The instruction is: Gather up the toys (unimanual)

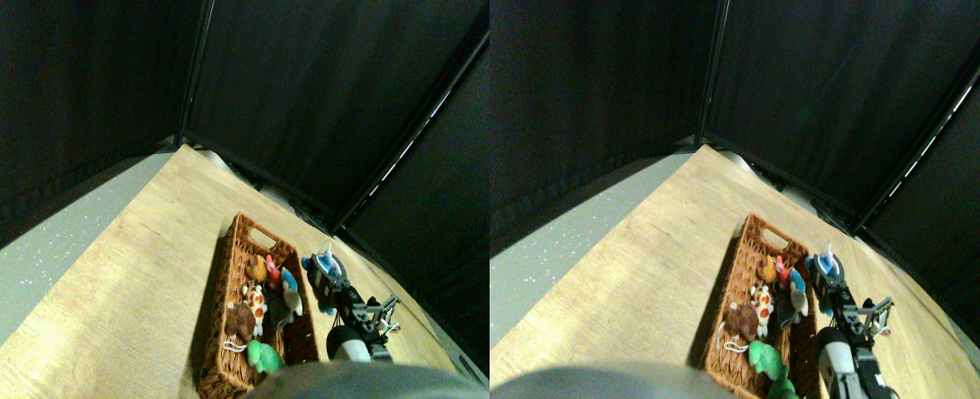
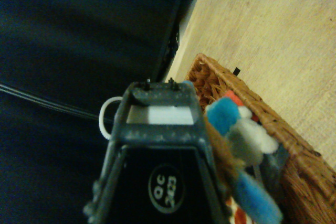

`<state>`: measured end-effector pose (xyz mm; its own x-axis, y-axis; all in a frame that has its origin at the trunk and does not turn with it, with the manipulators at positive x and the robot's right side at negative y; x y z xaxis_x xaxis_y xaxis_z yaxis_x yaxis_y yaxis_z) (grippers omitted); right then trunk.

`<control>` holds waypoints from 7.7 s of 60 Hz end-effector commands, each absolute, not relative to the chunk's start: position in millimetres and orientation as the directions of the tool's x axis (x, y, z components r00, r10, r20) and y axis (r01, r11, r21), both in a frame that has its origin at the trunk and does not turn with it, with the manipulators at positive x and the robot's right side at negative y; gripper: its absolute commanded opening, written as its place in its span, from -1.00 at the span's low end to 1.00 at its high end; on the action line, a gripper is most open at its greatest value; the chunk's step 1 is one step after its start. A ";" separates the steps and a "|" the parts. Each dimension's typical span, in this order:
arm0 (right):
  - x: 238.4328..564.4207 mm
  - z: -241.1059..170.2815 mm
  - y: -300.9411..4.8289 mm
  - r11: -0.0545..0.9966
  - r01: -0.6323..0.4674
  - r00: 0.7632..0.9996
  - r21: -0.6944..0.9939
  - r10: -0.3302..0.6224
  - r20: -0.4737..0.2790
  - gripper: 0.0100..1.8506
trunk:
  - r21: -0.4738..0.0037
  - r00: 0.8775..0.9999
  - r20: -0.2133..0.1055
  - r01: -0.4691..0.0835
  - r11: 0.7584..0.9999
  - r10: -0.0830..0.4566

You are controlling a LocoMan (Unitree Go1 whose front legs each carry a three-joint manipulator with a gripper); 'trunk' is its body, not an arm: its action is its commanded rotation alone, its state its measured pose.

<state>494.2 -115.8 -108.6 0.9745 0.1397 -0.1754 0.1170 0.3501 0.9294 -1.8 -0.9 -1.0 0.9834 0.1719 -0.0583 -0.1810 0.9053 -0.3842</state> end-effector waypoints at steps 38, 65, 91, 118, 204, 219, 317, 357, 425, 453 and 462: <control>489.7 -99.4 -117.4 0.444 0.073 0.969 0.893 0.179 -0.169 0.44 | -0.396 0.983 -0.077 -0.183 0.900 0.167; 502.7 -94.1 -181.3 0.512 0.083 0.996 0.855 -0.066 -0.056 -0.03 | -0.332 0.991 -0.081 -0.128 0.935 0.107; 485.7 -101.6 -222.9 0.474 0.127 0.975 0.871 -0.220 -0.023 -0.23 | -0.270 0.995 -0.085 -0.072 0.960 0.050; 453.1 -143.8 -244.0 0.336 0.180 0.949 0.924 -0.306 -0.073 -0.18 | -0.252 0.994 -0.102 -0.069 0.965 0.045; 442.1 -256.2 -270.3 0.058 0.467 0.816 0.883 -0.414 -0.404 -0.33 | -0.266 0.989 -0.132 -0.094 0.959 0.060; 448.1 -247.0 -264.0 0.051 0.436 0.780 0.898 -0.518 -0.350 -0.95 | -0.260 0.990 -0.132 -0.086 0.962 0.053; 509.9 -90.6 -99.9 0.391 0.055 0.978 0.919 0.164 -0.128 -0.95 | -0.402 0.984 -0.067 -0.180 0.898 0.167; 508.1 -98.1 -93.1 0.372 0.077 0.968 0.925 0.193 -0.158 -0.95 | -0.411 0.982 -0.075 -0.188 0.892 0.173; 503.6 -102.1 -175.3 0.519 0.106 0.985 0.848 -0.174 -0.017 -0.95 | -0.303 0.994 -0.079 -0.100 0.948 0.080; 473.2 -116.0 -238.3 0.445 0.192 0.940 0.874 -0.341 -0.033 -0.95 | -0.215 0.996 -0.086 -0.040 0.976 0.022; 466.7 -124.4 -251.5 0.446 0.189 0.942 0.875 -0.335 -0.032 -0.95 | -0.208 0.996 -0.087 -0.032 0.978 0.015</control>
<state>465.3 -250.5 -132.7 0.9311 -0.3497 -0.1038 0.2626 0.4452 0.8560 -0.3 -4.4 -6.2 0.9951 0.0243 -0.0961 -0.0428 0.9797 -0.1956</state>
